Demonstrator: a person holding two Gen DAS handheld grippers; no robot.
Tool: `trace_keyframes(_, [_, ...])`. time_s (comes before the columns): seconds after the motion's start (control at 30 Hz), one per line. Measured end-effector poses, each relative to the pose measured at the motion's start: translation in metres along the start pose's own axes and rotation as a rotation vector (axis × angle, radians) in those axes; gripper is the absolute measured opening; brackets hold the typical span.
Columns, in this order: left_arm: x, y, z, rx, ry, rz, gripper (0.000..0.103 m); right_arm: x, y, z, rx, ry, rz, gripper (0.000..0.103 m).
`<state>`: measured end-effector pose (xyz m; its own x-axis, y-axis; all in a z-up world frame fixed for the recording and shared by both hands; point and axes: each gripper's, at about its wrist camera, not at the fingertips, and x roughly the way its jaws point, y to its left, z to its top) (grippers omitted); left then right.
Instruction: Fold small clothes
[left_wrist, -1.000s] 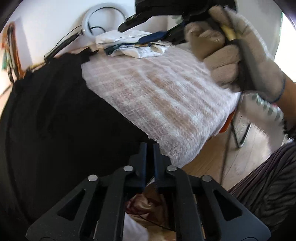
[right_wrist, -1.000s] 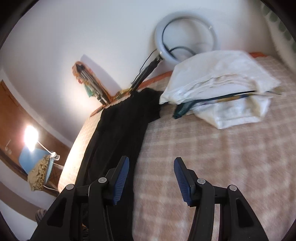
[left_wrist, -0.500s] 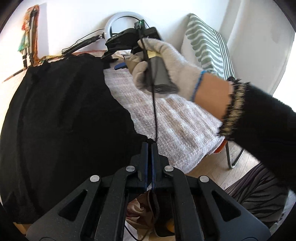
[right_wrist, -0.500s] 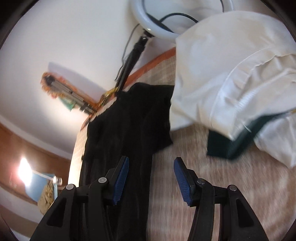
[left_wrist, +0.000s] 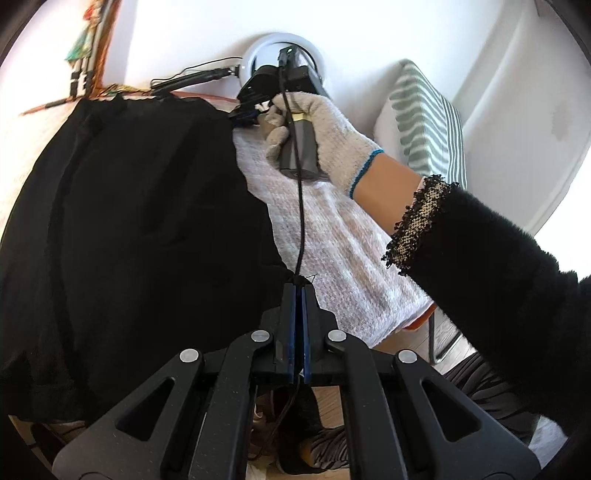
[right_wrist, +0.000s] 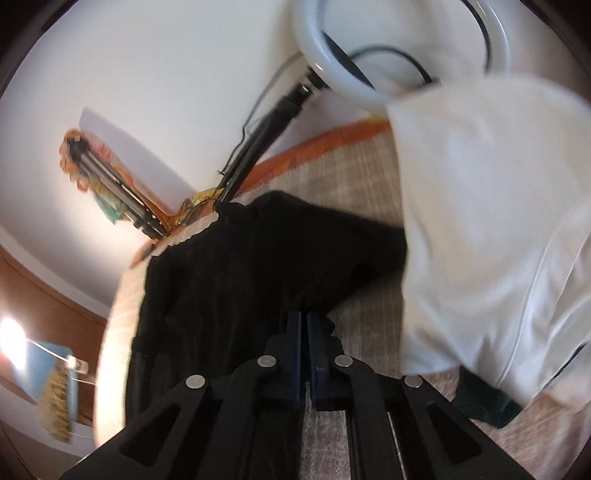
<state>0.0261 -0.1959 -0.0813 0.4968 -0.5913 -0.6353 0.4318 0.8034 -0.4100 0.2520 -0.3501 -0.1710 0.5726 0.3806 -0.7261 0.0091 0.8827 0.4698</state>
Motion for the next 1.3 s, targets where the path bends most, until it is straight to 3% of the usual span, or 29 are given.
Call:
trace_keyframes(0.23, [-0.02, 0.018, -0.004, -0.043, -0.026, -0.014, 0.0, -0.014, 0.062, 0.012, -0.213, -0.047, -0.126, 0.0])
trace_keyframes(0.43, [-0.045, 0.037, -0.015, -0.063, -0.053, 0.027, 0.0, -0.002, 0.118, 0.019, -0.328, -0.063, -0.19, 0.0])
trace_keyframes(0.7, [-0.067, 0.061, -0.029, -0.078, -0.076, 0.112, 0.0, 0.044, 0.18, 0.005, -0.44, -0.013, -0.174, 0.0])
trace_keyframes(1.0, [-0.065, 0.088, -0.038, -0.106, -0.044, 0.181, 0.0, 0.093, 0.199, -0.013, -0.469, 0.076, -0.137, 0.0])
trace_keyframes(1.07, [-0.063, 0.089, -0.038, -0.109, -0.037, 0.185, 0.0, 0.099, 0.199, -0.016, -0.464, 0.106, -0.106, 0.003])
trace_keyframes(1.1, [-0.062, 0.09, -0.039, -0.108, -0.031, 0.187, 0.0, 0.104, 0.196, -0.018, -0.456, 0.133, -0.073, 0.01])
trace_keyframes(1.13, [-0.061, 0.091, -0.039, -0.104, -0.021, 0.189, 0.0, 0.108, 0.195, -0.019, -0.451, 0.154, -0.053, 0.029])
trace_keyframes(1.17, [-0.06, 0.091, -0.039, -0.104, -0.011, 0.189, 0.001, 0.108, 0.193, -0.02, -0.446, 0.171, -0.039, 0.036])
trace_keyframes(1.3, [-0.062, 0.092, -0.038, -0.087, 0.017, 0.175, 0.002, 0.084, 0.177, -0.01, -0.389, 0.203, 0.101, 0.036])
